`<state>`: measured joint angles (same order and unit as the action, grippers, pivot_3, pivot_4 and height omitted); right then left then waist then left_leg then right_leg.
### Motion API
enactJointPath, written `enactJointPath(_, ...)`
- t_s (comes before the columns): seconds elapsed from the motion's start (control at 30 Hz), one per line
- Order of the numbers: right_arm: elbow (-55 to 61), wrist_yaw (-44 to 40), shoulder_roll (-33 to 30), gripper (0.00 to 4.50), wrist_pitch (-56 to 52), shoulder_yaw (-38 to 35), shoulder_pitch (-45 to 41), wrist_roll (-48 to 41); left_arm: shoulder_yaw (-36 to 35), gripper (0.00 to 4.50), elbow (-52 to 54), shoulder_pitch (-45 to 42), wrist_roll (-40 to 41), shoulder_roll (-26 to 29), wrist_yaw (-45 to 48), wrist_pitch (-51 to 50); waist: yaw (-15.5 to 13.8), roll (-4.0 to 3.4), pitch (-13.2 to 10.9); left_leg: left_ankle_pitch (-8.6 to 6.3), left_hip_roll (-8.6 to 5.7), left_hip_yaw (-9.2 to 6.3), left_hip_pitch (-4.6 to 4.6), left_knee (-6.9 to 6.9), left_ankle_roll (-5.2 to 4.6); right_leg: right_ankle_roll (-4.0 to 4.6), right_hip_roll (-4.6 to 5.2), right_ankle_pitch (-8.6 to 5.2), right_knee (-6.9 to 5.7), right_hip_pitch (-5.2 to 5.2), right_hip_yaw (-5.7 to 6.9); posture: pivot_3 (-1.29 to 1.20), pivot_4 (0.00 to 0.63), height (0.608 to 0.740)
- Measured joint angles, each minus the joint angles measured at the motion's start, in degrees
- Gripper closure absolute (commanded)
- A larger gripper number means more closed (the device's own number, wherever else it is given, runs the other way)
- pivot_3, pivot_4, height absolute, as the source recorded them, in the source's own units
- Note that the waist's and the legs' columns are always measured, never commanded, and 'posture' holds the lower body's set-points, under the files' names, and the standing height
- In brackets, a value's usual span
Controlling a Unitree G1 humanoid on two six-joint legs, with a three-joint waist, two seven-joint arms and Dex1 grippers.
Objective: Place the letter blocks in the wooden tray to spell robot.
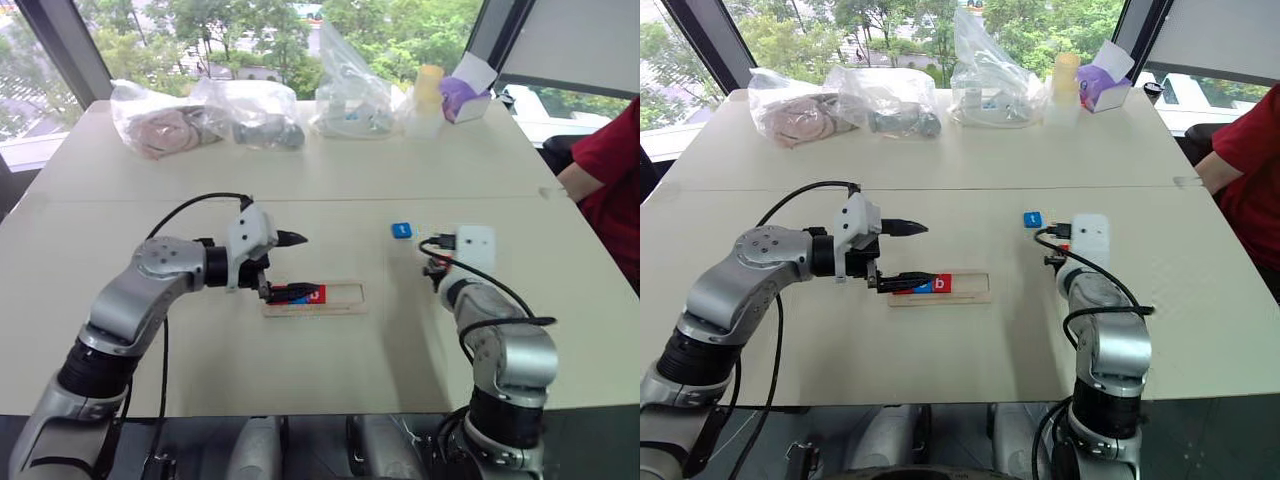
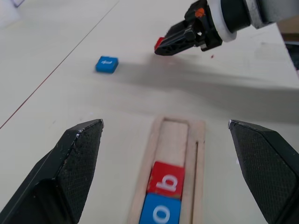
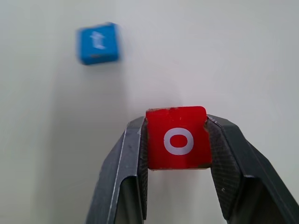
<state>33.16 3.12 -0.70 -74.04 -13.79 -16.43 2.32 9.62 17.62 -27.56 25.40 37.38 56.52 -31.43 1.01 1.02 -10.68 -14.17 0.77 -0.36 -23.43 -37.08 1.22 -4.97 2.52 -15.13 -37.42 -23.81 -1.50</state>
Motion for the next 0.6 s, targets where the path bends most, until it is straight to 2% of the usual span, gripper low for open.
enactJointPath(0.17,0.0,3.5,3.9,3.32,-0.6,-2.4,0.8,1.3,1.7,0.0,-1.2,-0.4,-0.9,-2.2,1.0,1.1,0.3,-0.02,0.0,0.0,0.05,0.02,0.04,-0.02,0.0,0.02,-0.05,0.0,-0.01,0.0,-0.01,0.0,0.15,0.74)
enactJointPath(0.2,-0.2,4.0,4.8,2.27,-0.1,-2.3,0.9,1.4,2.1,0.0,-1.7,-0.6,-1.1,-2.6,1.1,1.2,0.3,-0.02,0.0,0.0,0.05,0.02,0.04,-0.02,0.0,0.02,-0.06,0.0,-0.01,0.0,-0.01,0.0,0.15,0.74)
enactJointPath(0.23,-0.4,4.2,5.2,1.94,0.2,-2.1,0.9,1.4,2.5,0.0,-2.0,-0.8,-1.2,-2.8,1.3,1.6,0.3,-0.02,0.0,0.0,0.06,0.02,0.04,-0.03,0.0,0.02,-0.06,0.0,0.0,0.01,-0.01,0.0,0.15,0.74)
enactJointPath(0.33,-0.8,4.4,5.3,0.39,0.7,-2.1,0.9,1.4,2.6,0.0,-3.0,-1.5,-1.7,-2.8,2.1,2.2,0.3,-0.01,0.0,0.0,0.06,0.02,0.05,-0.04,0.0,0.01,-0.04,0.0,0.01,0.02,-0.03,0.0,0.15,0.74)
enactJointPath(0.37,-0.7,4.2,4.7,0.02,0.7,-2.1,0.9,1.3,2.6,0.0,-3.0,-1.5,-1.8,-2.8,2.3,2.3,0.4,-0.01,0.0,0.0,0.06,0.02,0.05,-0.04,0.0,0.02,-0.04,0.0,0.01,0.02,-0.03,0.0,0.15,0.74)
enactJointPath(0.43,-1.1,1.6,1.8,0.02,1.5,-1.5,1.0,0.3,2.5,0.0,-3.0,-1.5,-1.8,-2.4,3.0,2.3,0.5,-0.04,0.0,0.0,0.06,0.02,0.04,-0.04,0.0,0.02,-0.04,-0.01,0.01,0.02,-0.03,0.0,0.15,0.74)
enactJointPath(0.6,-4.4,-16.2,-16.8,0.02,14.4,-0.9,1.0,-6.8,-1.0,0.0,-2.8,-1.2,1.3,3.9,7.2,0.1,0.6,-0.12,-0.1,0.0,0.04,0.06,0.05,0.0,-0.01,0.0,-0.03,-0.02,0.15,0.1,0.0,0.0,0.15,0.74)
